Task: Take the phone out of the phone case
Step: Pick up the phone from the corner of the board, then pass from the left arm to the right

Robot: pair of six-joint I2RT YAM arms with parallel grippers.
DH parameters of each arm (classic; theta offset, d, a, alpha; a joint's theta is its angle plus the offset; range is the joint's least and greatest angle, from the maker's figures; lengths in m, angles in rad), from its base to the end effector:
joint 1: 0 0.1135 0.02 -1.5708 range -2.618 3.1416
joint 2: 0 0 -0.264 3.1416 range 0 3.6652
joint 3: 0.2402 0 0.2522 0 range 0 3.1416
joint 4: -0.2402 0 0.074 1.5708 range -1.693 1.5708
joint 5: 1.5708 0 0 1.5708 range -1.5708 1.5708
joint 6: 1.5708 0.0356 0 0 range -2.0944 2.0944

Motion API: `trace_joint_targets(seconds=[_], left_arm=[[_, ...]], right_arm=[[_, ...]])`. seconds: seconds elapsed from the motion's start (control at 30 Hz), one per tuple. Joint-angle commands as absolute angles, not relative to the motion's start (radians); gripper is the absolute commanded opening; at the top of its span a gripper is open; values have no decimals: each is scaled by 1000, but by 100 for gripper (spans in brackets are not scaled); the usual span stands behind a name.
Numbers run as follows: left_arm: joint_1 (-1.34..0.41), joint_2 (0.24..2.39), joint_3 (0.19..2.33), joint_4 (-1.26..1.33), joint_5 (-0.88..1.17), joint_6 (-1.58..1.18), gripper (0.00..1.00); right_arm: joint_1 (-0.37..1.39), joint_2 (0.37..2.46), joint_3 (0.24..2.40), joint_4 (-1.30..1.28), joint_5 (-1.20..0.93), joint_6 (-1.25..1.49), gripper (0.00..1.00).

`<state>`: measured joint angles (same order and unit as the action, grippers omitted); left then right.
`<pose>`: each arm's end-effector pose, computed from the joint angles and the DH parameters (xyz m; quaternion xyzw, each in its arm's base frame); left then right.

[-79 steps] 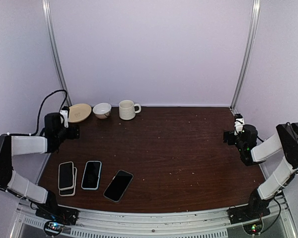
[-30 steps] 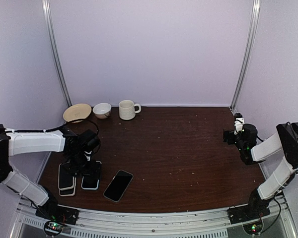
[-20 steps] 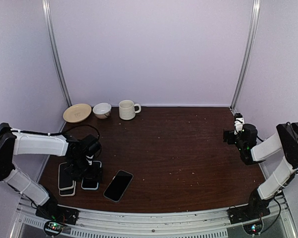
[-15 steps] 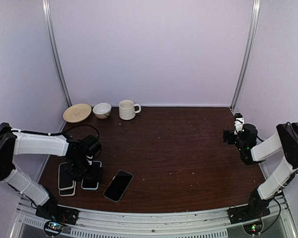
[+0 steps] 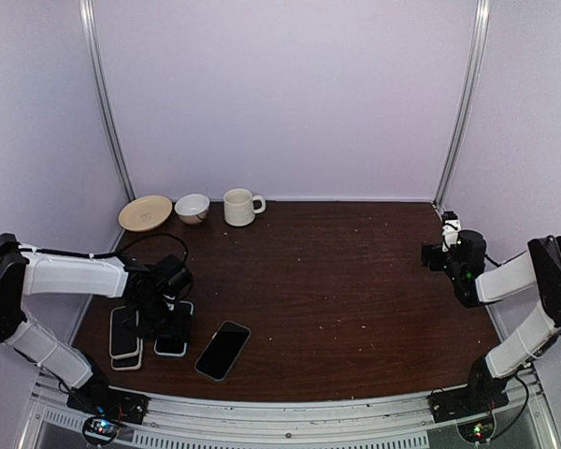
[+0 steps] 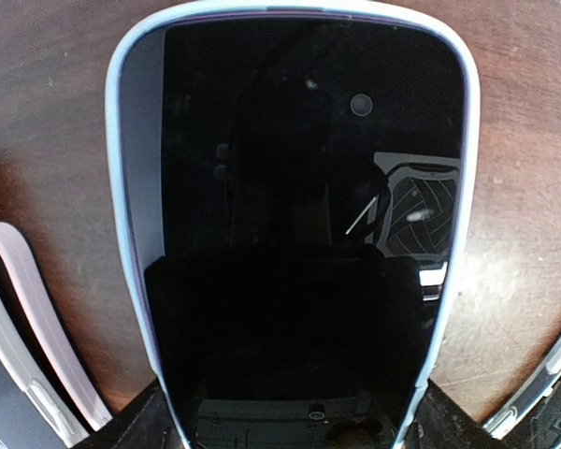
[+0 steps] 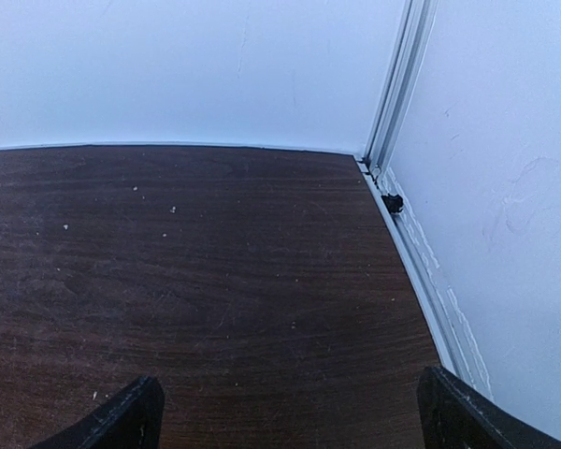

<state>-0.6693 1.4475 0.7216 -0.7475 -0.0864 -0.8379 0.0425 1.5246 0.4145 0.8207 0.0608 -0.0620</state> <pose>0.1754 -0.1348 0.1488 -0.0861 0.9942 -0.0018 0.0650 0.2753 0.0095 0.1532 -0.0237 0.8012 -0.0302 0.5972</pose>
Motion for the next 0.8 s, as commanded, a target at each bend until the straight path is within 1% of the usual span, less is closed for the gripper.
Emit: trace_joint_targets(seconds=[0.0,0.23,0.43,0.5,0.57,0.67,0.77], left_arm=[[-679,1363,710,-666,-162,-765,65],[-681,1247,774,-651,-146,-612,64],[-704,1221,841,-589,-118,-517,63],[-710,1216,856,-548,-84,-483,63],[-722,1219,874,-513,-59,-444,63],[-743,1242,901,-457,-29,-386,62],[-766,1286,938,-408,-1,-343,62]], right_arm=[[37,1410,464,677,82,-46,99],[40,1202,628,217,142,121,99],[41,1153,844,-226,74,234,99],[42,1128,890,-328,16,283,99],[44,1096,906,-391,-98,340,100],[61,1041,891,-431,-243,430,99],[115,1004,871,-451,-325,512,99]])
